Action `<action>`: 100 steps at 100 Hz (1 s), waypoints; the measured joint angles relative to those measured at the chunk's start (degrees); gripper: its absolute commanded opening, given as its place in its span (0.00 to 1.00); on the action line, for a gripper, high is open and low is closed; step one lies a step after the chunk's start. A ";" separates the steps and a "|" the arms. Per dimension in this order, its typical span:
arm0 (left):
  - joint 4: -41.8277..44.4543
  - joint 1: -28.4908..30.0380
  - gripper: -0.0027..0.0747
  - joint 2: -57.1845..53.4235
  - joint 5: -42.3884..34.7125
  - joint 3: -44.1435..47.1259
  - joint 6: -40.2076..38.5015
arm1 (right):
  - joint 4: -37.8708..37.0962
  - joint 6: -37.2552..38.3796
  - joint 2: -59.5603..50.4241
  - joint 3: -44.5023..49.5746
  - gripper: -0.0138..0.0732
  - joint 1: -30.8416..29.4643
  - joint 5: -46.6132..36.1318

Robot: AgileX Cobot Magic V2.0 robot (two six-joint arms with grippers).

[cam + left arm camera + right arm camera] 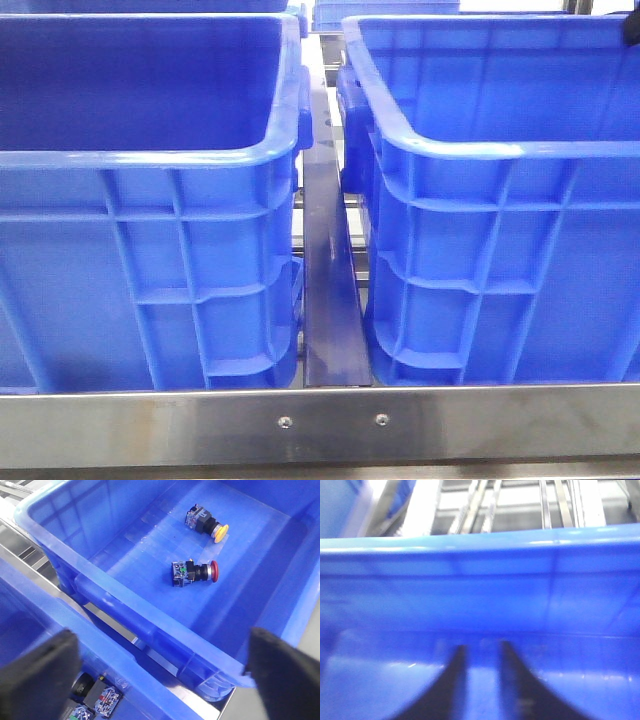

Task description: Pick red and yellow buttons and place in box

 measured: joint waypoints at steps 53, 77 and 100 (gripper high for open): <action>-1.65 0.00 0.01 -10.34 -13.14 15.30 -0.12 | -0.38 -0.11 -37.60 22.65 0.09 0.00 1.88; -2.76 0.00 0.01 -19.25 -19.98 26.41 -0.12 | -0.38 -0.11 -58.20 31.52 0.09 0.00 2.67; -2.98 0.00 0.01 -28.52 -23.95 35.86 -0.12 | -0.40 -0.11 -74.10 39.24 0.09 0.00 3.26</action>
